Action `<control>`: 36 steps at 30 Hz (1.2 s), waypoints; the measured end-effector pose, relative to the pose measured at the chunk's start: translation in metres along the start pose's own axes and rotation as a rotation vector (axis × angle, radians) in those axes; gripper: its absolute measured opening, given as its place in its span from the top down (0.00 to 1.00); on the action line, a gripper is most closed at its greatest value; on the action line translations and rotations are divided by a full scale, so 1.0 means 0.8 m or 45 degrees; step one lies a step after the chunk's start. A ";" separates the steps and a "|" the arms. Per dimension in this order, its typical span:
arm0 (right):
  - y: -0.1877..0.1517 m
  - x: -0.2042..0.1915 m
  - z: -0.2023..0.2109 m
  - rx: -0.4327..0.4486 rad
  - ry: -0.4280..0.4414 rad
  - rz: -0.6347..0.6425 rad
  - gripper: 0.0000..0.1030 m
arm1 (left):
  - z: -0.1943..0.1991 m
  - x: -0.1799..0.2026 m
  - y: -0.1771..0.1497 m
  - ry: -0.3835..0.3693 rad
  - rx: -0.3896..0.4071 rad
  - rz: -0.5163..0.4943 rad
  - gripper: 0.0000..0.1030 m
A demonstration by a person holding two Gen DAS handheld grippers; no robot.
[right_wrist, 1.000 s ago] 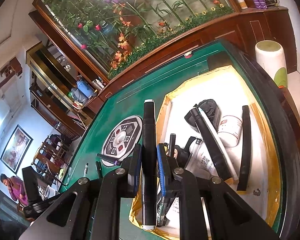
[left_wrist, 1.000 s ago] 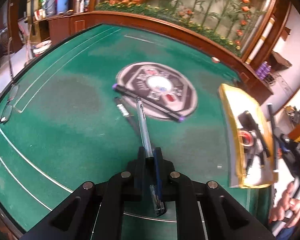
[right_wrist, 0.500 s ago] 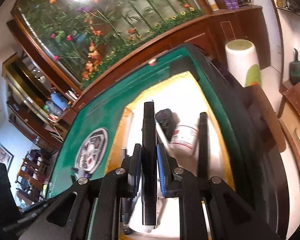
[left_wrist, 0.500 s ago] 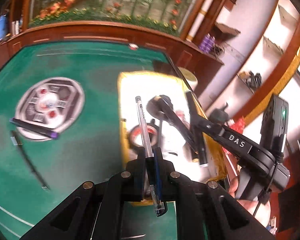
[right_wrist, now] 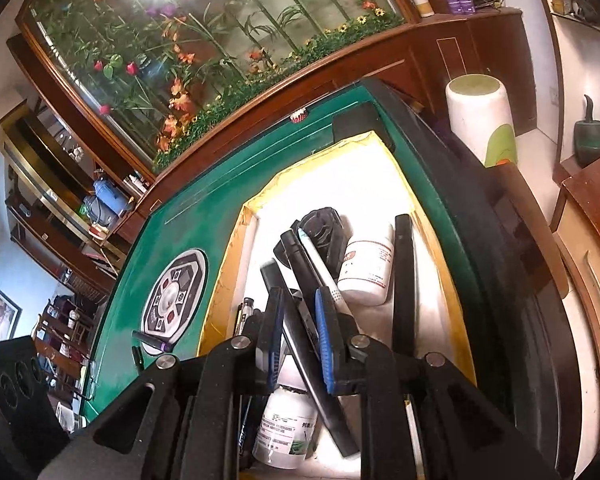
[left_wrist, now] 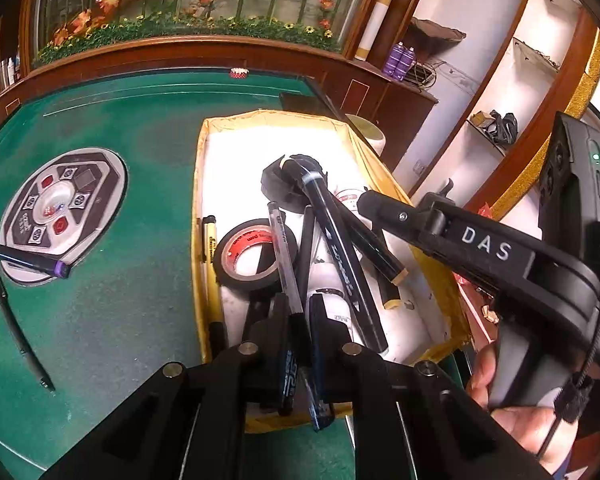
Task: Organize rigid objects
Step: 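Carry the clear pen over the tray with the left tool and release it, then move both open tools back to the black pens on the table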
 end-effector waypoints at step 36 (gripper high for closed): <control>-0.005 -0.032 0.006 0.029 0.119 0.100 0.84 | 0.039 -0.299 -0.016 0.481 0.007 0.612 0.92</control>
Point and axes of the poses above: each gripper's, at about its wrist camera, not at the fingertips, and z roughly against the way its jaws point, x to its right, y to its top, the point moved 3 cm from there along -z, roughly the way its jaws point, and after that the axes turned 1 degree about z, right-handed, at the moved point
